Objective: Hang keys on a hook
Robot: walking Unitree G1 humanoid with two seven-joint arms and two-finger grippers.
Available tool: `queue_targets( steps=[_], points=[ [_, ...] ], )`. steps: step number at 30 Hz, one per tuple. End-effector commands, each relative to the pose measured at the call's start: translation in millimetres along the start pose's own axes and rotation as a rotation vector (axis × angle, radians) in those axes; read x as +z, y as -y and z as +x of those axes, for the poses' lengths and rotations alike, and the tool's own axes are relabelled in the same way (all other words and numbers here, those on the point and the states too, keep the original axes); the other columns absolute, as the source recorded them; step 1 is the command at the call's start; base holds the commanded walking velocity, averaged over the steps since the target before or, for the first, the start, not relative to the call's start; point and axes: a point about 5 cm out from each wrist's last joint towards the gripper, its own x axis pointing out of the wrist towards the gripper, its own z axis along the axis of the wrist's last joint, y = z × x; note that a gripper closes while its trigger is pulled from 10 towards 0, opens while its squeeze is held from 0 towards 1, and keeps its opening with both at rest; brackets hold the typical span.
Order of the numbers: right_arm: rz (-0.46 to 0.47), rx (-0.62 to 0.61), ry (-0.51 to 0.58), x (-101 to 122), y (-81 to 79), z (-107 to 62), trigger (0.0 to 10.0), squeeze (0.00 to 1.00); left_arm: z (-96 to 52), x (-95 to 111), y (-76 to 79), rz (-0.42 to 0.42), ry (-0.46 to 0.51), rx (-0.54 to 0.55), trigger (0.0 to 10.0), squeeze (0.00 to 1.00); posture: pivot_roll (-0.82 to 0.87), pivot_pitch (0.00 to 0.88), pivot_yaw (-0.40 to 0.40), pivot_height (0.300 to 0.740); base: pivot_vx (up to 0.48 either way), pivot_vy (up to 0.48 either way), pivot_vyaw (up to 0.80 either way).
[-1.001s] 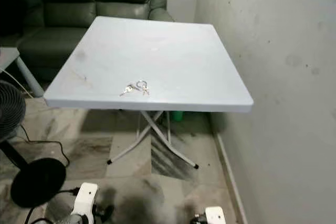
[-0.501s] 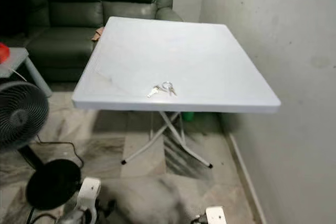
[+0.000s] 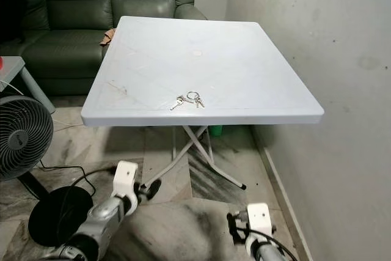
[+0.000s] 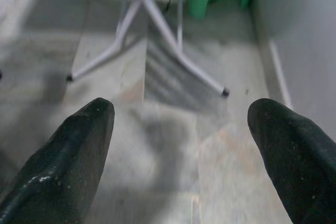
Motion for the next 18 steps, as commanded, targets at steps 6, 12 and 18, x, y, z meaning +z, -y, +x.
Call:
queue_targets(
  steps=[6, 12, 18],
  points=[
    [0.033, -0.024, 0.222, 37.1, 12.1, 4.5, 10.0, 1.00, 4.8, 39.9, -9.2, 0.010, 0.175, -0.007, 10.0, 0.00, -0.01, 0.000, -0.011, 0.740, 0.000, 0.000, 0.00],
    [0.024, -0.009, 0.390, 67.1, 8.6, 1.6, 10.0, 1.00, -1.1, 59.1, -18.5, 0.045, 0.294, 0.004, 10.0, 0.00, -0.01, 0.000, -0.007, 0.740, 0.000, 0.000, 0.00],
    [-0.021, -0.011, 0.475, 89.1, 1.2, -3.5, 10.0, 1.00, -7.6, 68.0, -24.4, 0.075, 0.349, 0.028, 10.0, 0.00, -0.01, 0.000, -0.008, 0.740, 0.000, 0.000, 0.00]
  ],
)
